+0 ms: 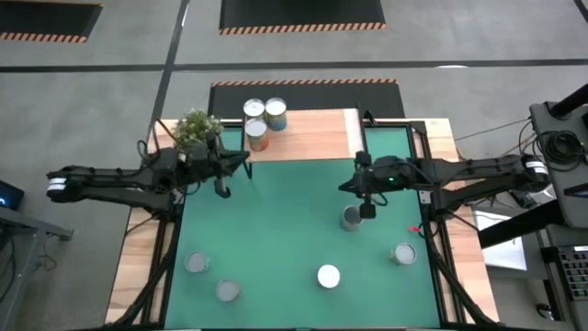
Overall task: Pick and place cans onto a shelf
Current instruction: Put the big canned peaches on the shelf aligned with the other big canned cherries
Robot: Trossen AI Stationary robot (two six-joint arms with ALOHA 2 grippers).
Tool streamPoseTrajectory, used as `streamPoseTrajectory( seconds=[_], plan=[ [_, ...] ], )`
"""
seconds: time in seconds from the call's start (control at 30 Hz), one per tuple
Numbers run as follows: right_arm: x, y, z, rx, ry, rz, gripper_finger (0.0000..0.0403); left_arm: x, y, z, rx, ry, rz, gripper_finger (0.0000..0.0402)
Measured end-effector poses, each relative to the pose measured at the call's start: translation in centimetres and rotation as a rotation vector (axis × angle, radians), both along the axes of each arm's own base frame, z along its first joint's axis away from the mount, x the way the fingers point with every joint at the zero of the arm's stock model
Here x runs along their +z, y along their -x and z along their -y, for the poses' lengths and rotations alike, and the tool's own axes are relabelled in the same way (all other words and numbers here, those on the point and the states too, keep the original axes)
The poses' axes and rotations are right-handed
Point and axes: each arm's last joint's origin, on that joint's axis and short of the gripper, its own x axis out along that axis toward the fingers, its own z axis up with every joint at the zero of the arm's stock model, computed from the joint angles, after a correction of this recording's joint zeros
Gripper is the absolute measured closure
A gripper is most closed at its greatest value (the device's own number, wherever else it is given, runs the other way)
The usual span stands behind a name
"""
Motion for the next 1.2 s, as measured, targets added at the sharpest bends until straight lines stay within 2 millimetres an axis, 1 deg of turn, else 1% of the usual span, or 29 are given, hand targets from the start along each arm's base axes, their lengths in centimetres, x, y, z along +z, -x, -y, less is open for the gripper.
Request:
streamPoseTrajectory(
  seconds=[0.13, 0.2, 0.3, 0.4, 0.5, 0.57, 0.63, 0.7, 0.77, 0.83, 0.9, 1.03, 1.1, 1.2],
  plan=[
    [-0.8, 1.2, 0.0, 0.022, 0.046, 0.151, 0.0394, -1.0, -1.6, 1.0, -0.077, 0.062, -0.035, 0.0400],
    [-1.4, 1.6, 0.0, 0.037, 0.082, 0.195, 0.0394, -1.5, -2.4, 1.6, -0.115, 0.097, -0.041, 0.0400],
    [-1.5, 1.9, 0.0, 0.061, 0.151, 0.288, 0.0394, -1.2, -3.5, 2.2, -0.158, 0.180, -0.040, 0.0400],
    [-0.5, 2.0, 0.0, 0.069, 0.209, 0.419, 0.0394, -0.5, -4.7, 2.6, -0.186, 0.305, -0.063, 0.0400],
    [0.6, 2.1, 0.0, 0.073, 0.265, 0.522, 0.0394, 0.4, -6.5, 3.2, -0.205, 0.401, -0.142, 0.0400],
    [1.4, 2.2, 0.0, 0.075, 0.299, 0.574, 0.0394, 1.2, -7.6, 3.9, -0.212, 0.446, -0.232, 0.0400],
    [2.3, 2.2, 0.0, 0.075, 0.336, 0.622, 0.0394, 1.7, -8.7, 4.8, -0.205, 0.498, -0.372, 0.0400],
    [3.2, 2.3, -0.1, 0.078, 0.374, 0.650, 0.0394, 1.9, -9.5, 5.9, -0.190, 0.537, -0.533, 0.0400],
    [4.0, 2.4, -0.1, 0.079, 0.406, 0.676, 0.0394, 2.1, -10.1, 7.3, -0.186, 0.535, -0.681, 0.0400],
    [4.5, 2.4, 0.0, 0.080, 0.431, 0.686, 0.0394, 1.9, -11.0, 9.3, -0.214, 0.487, -0.788, 0.0400],
    [4.9, 2.4, 0.0, 0.080, 0.442, 0.696, 0.0394, 1.2, -11.8, 11.6, -0.261, 0.403, -0.877, 0.0400],
    [4.9, 2.4, 0.0, 0.080, 0.444, 0.697, 0.0394, -0.7, -13.2, 15.6, -0.342, 0.265, -0.983, 0.0400],
    [4.9, 2.4, 0.0, 0.086, 0.474, 0.693, 0.0394, -1.7, -13.7, 16.7, -0.345, 0.241, -1.034, 0.0400],
    [5.1, 2.5, 0.0, 0.088, 0.488, 0.695, 0.0394, -2.8, -14.8, 17.5, -0.308, 0.254, -1.054, 0.0400]
  ],
)
